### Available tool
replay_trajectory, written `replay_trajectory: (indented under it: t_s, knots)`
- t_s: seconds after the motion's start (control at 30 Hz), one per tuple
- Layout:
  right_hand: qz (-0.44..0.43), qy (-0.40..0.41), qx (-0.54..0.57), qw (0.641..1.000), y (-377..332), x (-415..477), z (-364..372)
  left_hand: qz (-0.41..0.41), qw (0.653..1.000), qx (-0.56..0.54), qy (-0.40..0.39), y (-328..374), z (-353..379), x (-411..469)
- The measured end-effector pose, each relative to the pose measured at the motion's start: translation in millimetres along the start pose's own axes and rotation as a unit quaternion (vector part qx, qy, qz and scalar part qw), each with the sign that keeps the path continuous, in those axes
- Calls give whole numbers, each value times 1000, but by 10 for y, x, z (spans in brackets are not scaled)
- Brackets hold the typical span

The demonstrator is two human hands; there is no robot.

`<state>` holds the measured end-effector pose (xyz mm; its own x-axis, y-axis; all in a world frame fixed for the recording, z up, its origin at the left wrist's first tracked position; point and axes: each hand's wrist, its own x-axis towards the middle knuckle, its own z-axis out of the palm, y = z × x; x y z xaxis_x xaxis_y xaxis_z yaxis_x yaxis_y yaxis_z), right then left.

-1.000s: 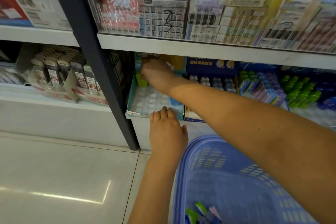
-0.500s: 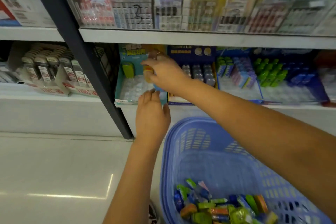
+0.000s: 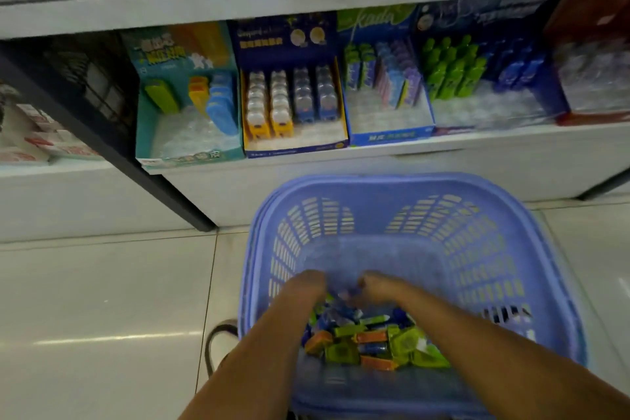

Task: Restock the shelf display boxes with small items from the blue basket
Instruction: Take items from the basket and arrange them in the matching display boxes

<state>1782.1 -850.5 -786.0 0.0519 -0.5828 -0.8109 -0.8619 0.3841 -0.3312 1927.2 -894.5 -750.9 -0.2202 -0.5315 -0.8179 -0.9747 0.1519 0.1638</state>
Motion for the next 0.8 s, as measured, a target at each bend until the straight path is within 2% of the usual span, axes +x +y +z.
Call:
replay_trajectory:
  t_s: [0.1, 0.2, 0.33, 0.47, 0.5, 0.57, 0.6, 0.7, 0.77, 0.8]
  knots:
    - [-12, -5, 34, 999, -84, 200, 220, -1, 1000, -7, -4, -5, 157, 157]
    - [-26, 0, -20, 999, -131, 309, 295, -28, 999, -23, 11, 5, 223, 281]
    - [-43, -22, -77, 996, -55, 334, 222, -68, 996, 36, -51, 41, 251, 417]
    - [-90, 11, -39, 995, 132, 328, 330, -35, 999, 34, 6, 49, 337, 467]
    - [-96, 15, -36, 995, 186, 327, 355, -46, 999, 2, 3, 47, 337, 443]
    - [-96, 26, -13, 995, 273, 327, 325, -31, 999, 31, 0, 38, 289, 418]
    - [-92, 35, 6, 995, 309, 325, 269, -34, 999, 3, 13, 41, 251, 403]
    - [-83, 75, 134, 985, 398, 291, 3, -61, 980, -187, 26, 120, 5, 236]
    - [-97, 96, 286, 948, 403, 152, -234, -9, 957, -289, 8, 195, -135, 99]
    - [-103, 95, 369, 919, 380, 57, -341, 11, 922, -386, -15, 235, -180, 20]
